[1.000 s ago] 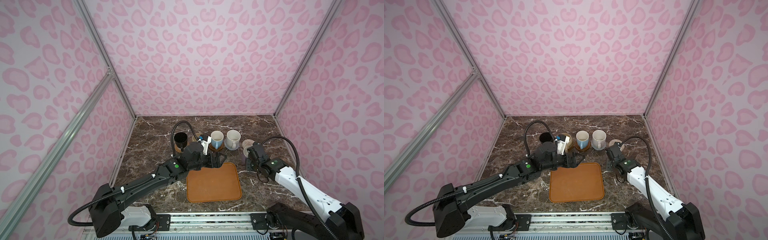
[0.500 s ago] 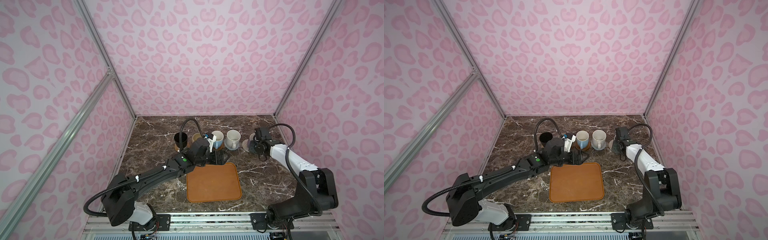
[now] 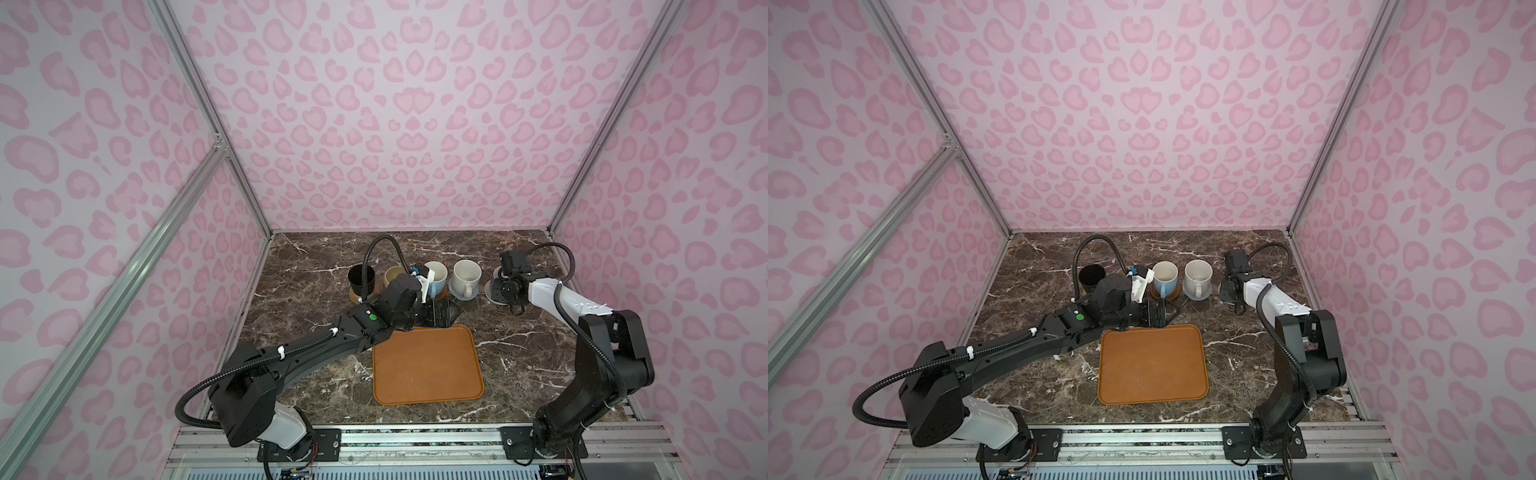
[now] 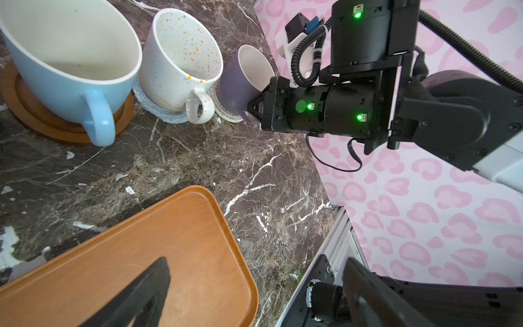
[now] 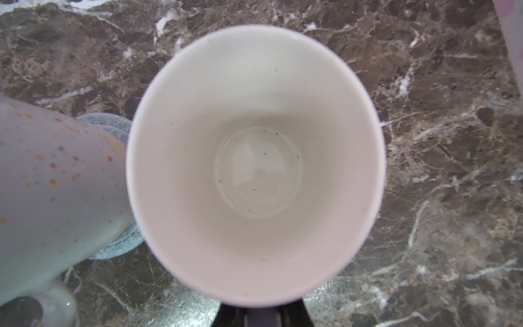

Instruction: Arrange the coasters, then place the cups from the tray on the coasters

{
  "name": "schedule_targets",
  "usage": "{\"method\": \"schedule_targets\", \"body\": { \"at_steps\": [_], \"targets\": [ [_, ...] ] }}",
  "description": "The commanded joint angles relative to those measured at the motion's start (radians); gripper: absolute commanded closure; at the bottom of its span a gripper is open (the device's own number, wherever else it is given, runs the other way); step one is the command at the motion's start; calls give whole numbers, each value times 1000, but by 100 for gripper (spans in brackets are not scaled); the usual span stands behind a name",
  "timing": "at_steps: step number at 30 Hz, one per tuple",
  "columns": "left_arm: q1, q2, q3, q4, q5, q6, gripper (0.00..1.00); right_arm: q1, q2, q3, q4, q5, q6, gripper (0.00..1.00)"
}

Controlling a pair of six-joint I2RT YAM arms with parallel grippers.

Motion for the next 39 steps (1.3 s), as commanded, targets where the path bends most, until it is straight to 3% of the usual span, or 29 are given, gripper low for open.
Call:
{"method": "schedule_targets", "body": {
  "at_steps": [1,14,20,23,39],
  "targets": [
    [1,5,12,37,10,2,3,0,12,-7,46,16,-14,100],
    [4,-40,-23,19,-40,9,3,0,49,6,20,-12,-25,100],
    [10,-52,-40,17,-52,7,3,0,51,14,10,-3,-25,74],
    [12,-61,-47,14,-60,8,3,-1,49,15,2,24,-23,69],
    [28,-127,-89,-8,-107,-1,3,9,-20,-21,23,38,-22,67]
  ]
}}
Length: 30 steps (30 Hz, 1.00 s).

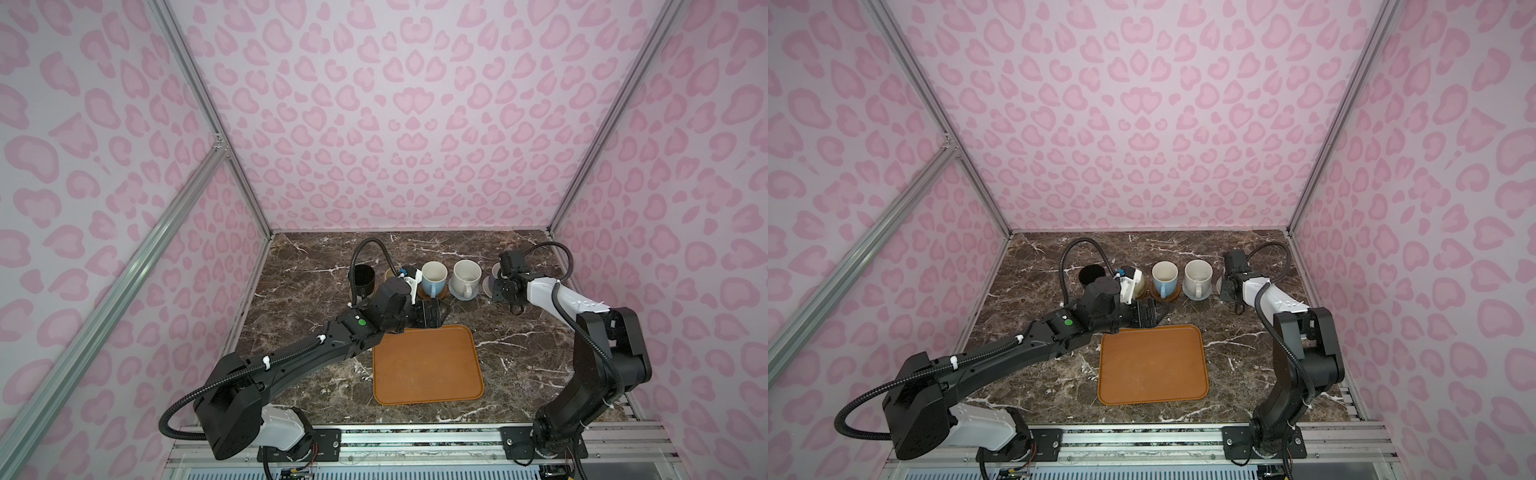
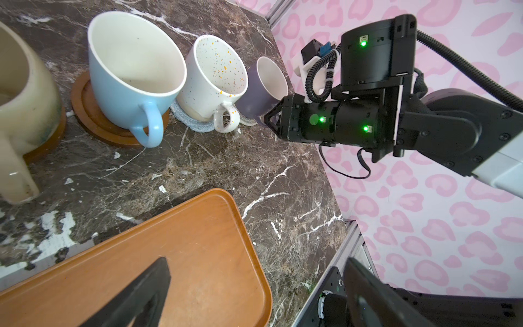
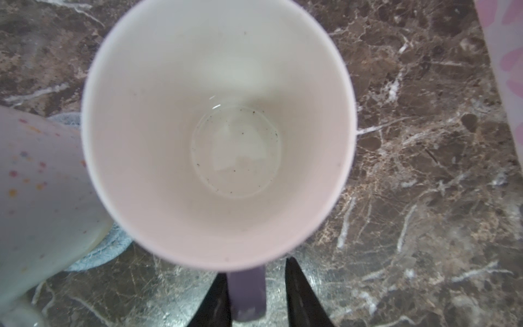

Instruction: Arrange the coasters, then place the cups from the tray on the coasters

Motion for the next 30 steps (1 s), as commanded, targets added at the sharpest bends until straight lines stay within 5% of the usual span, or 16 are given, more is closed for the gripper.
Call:
{"method": "schedule_targets", "body": {
  "at_steps": [1,4,5,6,7,9,21,30],
  "targets": [
    [8,-34,-13,-14,-44,3,3,11,-39,-24,25,12,0,66],
    [18,-92,-35,-44,-117,25,3,35,-113,-62,52,51,5,60],
    [21,-113,-38,-63,-150,44,3,43,-147,-79,67,65,5,52],
    [23,-132,-38,-86,-186,57,3,48,-176,-96,80,72,7,31],
    [25,-156,-44,-109,-236,72,3,52,-210,-118,97,82,9,21],
    [28,-208,-68,-127,-330,93,3,57,-269,-149,113,87,13,14],
    [48,-531,-359,56,-937,357,2,38,-483,-329,267,124,-24,16],
    [192,-523,-409,69,-1071,428,1,22,-536,-563,617,171,-211,16]
  ]
}}
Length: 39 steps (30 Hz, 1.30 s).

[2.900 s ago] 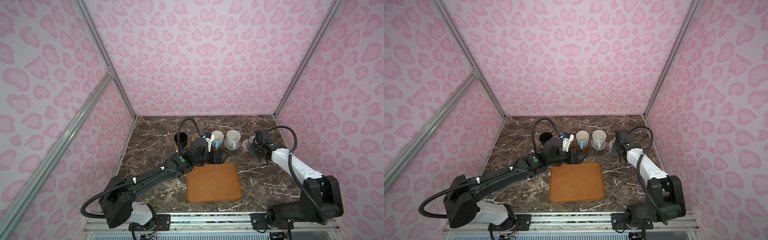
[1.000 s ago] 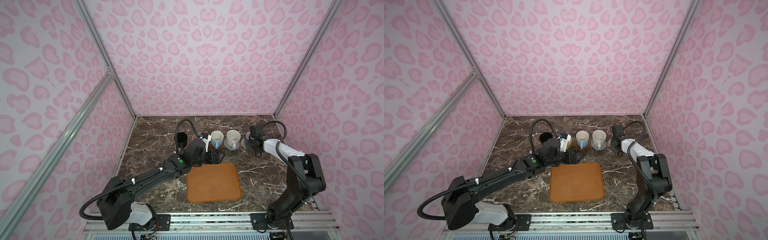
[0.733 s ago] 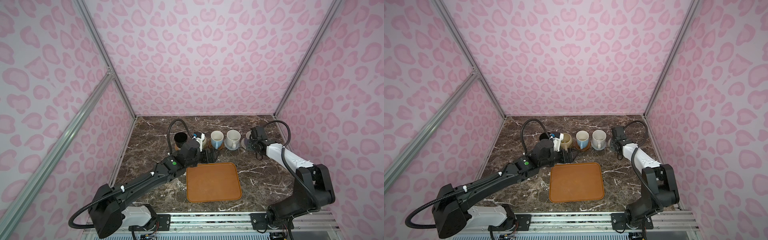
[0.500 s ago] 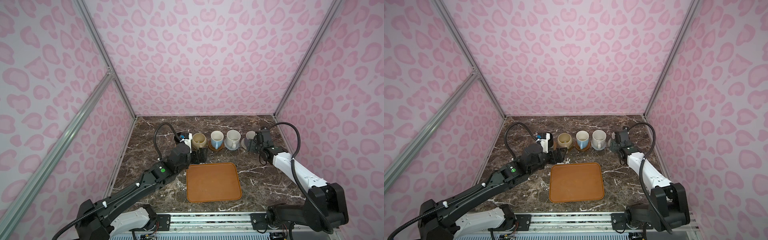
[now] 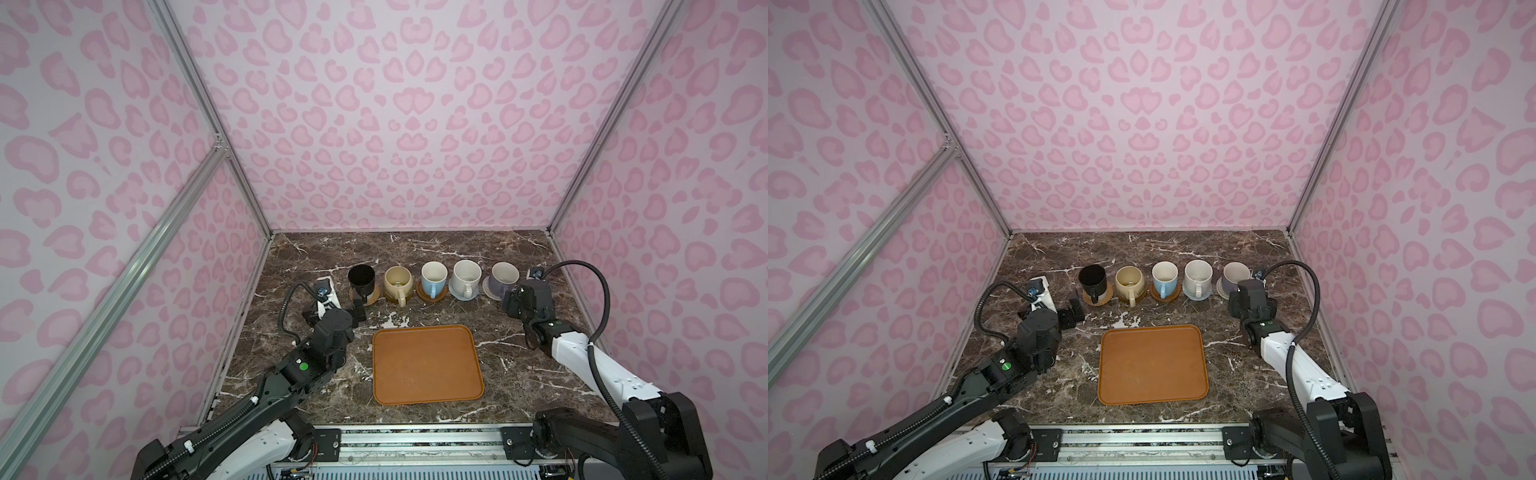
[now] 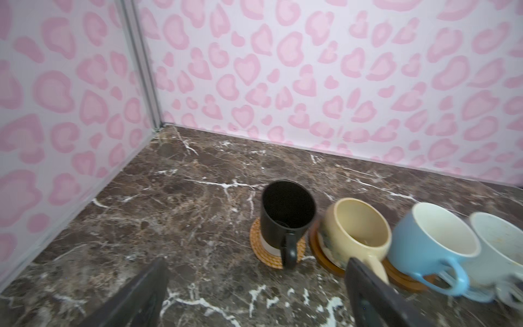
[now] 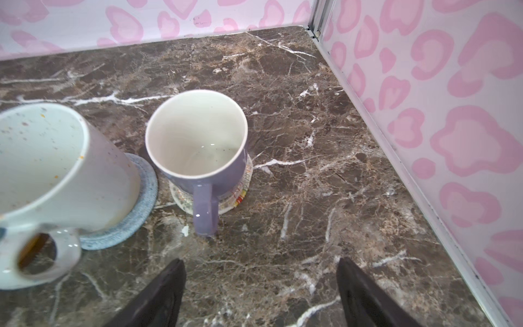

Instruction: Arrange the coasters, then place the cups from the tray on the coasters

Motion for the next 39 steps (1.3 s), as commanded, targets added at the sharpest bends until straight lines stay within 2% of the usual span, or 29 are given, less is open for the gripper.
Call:
{"method": "schedule_targets", "body": {
  "at_steps": [1,7,11,14,16,18,21,25,32,36,39],
  "targets": [
    [57,-1,-10,26,-65,30,1,0,-42,-77,231,9,-90,16],
    [172,-16,-127,221,-24,129,3,-46,-100,-192,418,35,-145,16],
    [258,-8,-241,458,86,304,3,-137,-47,-249,550,-9,-99,17],
    [356,26,-236,439,139,248,3,-153,-4,-263,613,-19,-108,18],
    [416,41,-251,471,210,220,3,-154,36,-275,667,2,-128,18],
    [453,67,-271,514,226,211,3,-155,95,-283,722,18,-136,18],
    [498,130,-277,549,223,200,3,-156,113,-261,712,-19,-148,19],
    [540,209,-302,649,260,193,3,-155,120,-316,858,-36,-160,19],
    [651,367,-299,760,400,166,3,-155,151,-290,851,-90,-165,18],
    [675,405,-280,778,444,189,3,-157,231,-329,1022,-139,-155,19],
    [684,429,-270,800,482,215,3,-157,284,-306,1028,-128,-146,18]
  ]
}}
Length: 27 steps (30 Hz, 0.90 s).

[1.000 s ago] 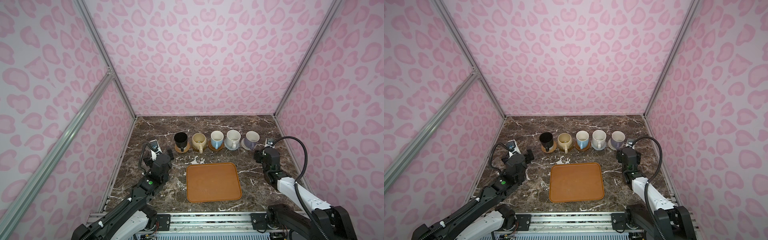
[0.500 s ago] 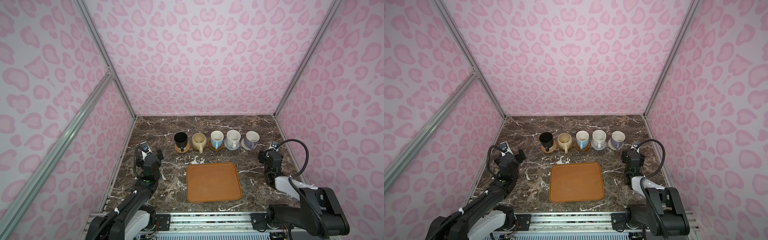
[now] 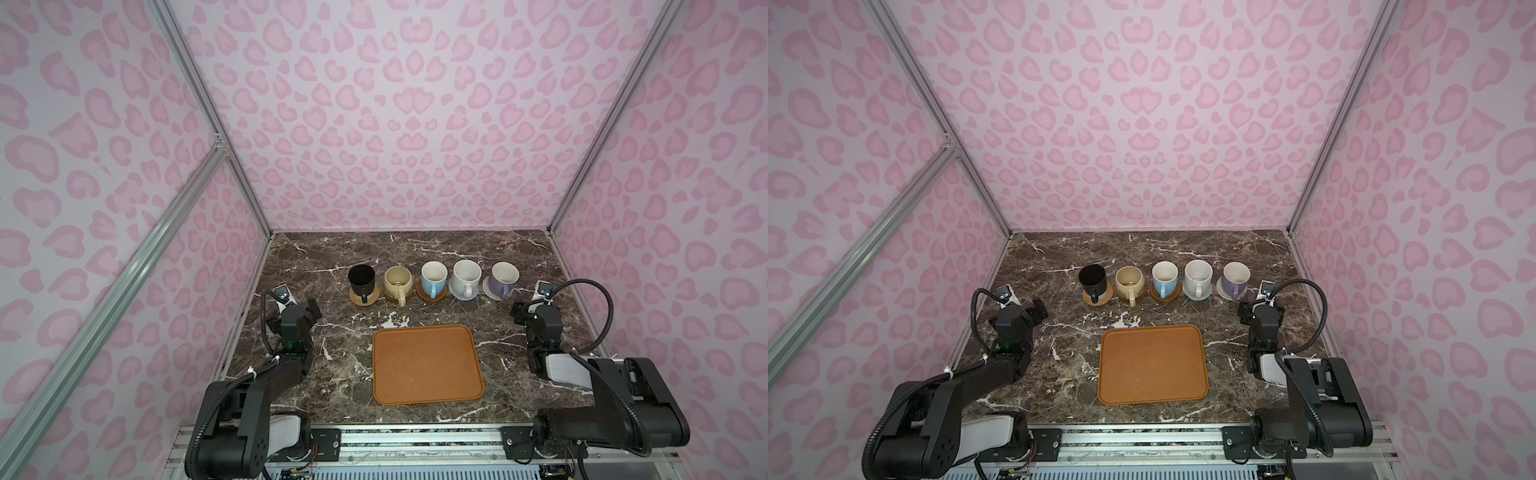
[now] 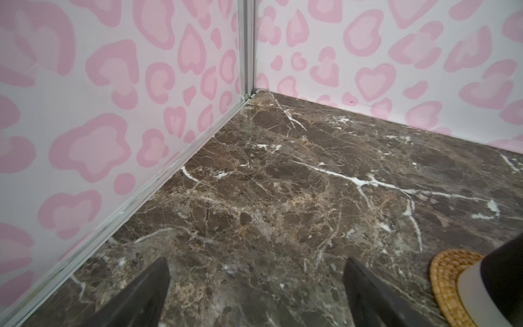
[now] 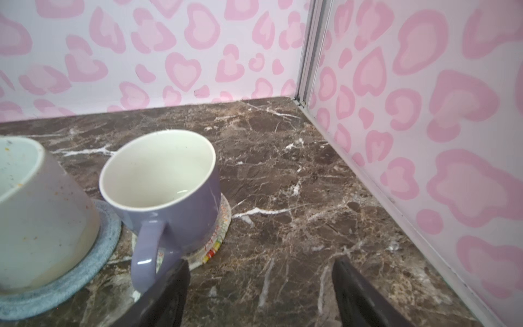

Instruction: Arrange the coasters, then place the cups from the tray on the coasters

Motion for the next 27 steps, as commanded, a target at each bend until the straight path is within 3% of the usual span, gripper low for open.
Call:
{"method": "schedule_targets", "body": {
  "at_steps": [1,4,7,14,19,27],
  "targets": [
    [10,38,18,101,61,36,3,1,39,22,83,-5,11,18],
    [42,111,17,177,141,36,3,1,71,23,106,-7,10,18],
    [44,150,56,144,205,63,3,1,112,33,139,-9,8,16],
    [45,186,21,237,303,104,3,5,107,71,58,-29,-9,9],
    [45,184,34,206,327,112,3,9,106,77,44,-28,-15,2],
    [44,186,37,202,335,121,3,21,109,82,38,-11,-22,2]
  ]
}}
